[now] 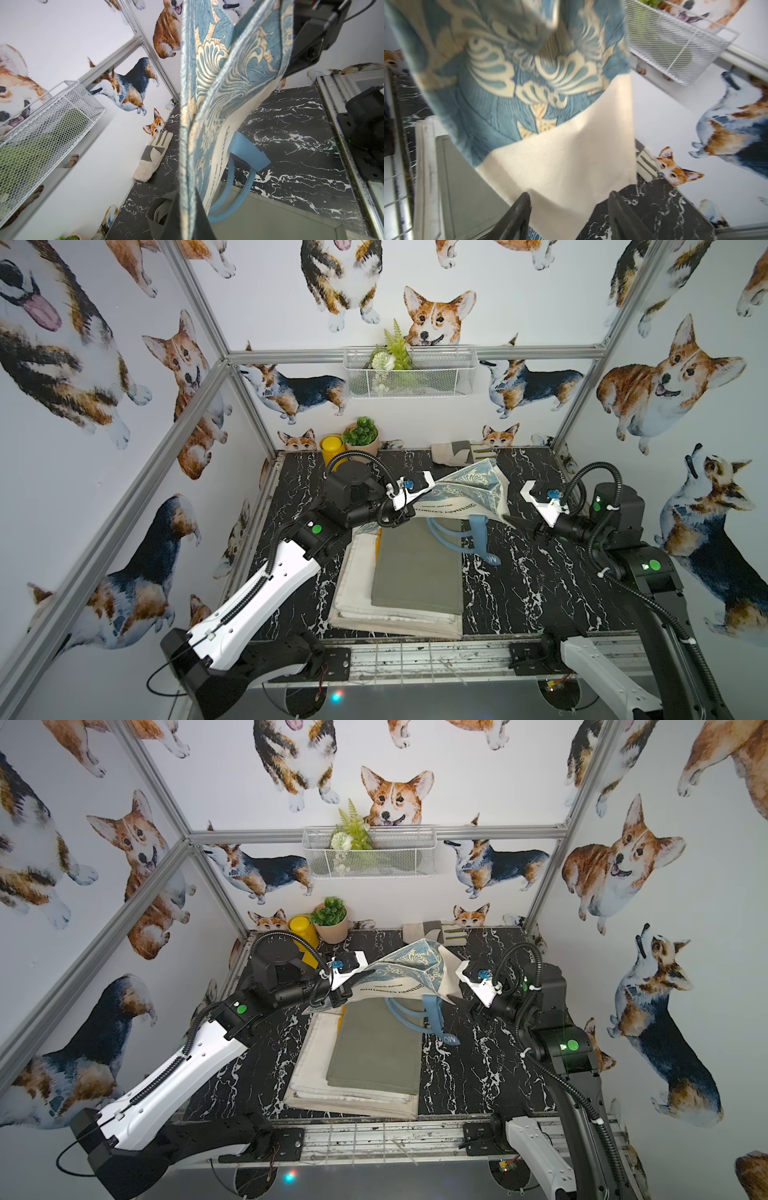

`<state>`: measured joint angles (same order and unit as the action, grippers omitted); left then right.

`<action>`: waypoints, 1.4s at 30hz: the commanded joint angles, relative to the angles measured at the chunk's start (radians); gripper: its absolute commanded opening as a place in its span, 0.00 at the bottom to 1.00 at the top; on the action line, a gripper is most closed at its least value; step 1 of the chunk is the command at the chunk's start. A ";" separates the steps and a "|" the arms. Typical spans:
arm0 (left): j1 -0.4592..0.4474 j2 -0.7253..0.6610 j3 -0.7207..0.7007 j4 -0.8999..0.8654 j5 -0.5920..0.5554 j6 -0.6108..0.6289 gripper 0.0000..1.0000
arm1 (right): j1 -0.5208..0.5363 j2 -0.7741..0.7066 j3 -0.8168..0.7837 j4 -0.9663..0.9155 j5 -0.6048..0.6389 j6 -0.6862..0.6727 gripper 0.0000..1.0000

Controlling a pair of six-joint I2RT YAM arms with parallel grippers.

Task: Put away the canvas bag
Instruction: Press the canvas bag.

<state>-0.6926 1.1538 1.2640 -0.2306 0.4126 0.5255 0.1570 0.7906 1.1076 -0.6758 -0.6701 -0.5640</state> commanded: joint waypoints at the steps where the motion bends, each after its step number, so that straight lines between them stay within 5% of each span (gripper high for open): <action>1: 0.009 -0.024 -0.011 0.112 0.069 -0.015 0.00 | 0.001 -0.035 -0.046 0.087 -0.210 -0.006 0.71; 11: 0.009 -0.018 -0.012 0.117 0.103 -0.027 0.00 | 0.003 -0.045 -0.038 0.246 -0.327 0.080 0.64; 23: -0.031 0.037 0.043 0.019 0.145 0.023 0.00 | 0.031 0.044 -0.085 0.414 -0.442 0.218 0.10; 27: -0.042 0.047 0.056 0.011 0.140 0.028 0.00 | 0.072 0.071 -0.065 0.331 -0.317 0.142 0.10; 34: -0.042 0.021 0.050 -0.027 0.059 0.064 0.00 | 0.066 -0.020 -0.021 0.203 -0.071 0.007 0.69; 42: -0.042 0.009 0.061 -0.065 -0.035 0.086 0.00 | 0.039 -0.044 0.094 -0.020 -0.158 -0.037 1.00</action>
<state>-0.7334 1.1694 1.3102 -0.3244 0.4194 0.5911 0.1974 0.7464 1.1717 -0.5823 -0.7891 -0.5770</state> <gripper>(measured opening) 0.079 0.999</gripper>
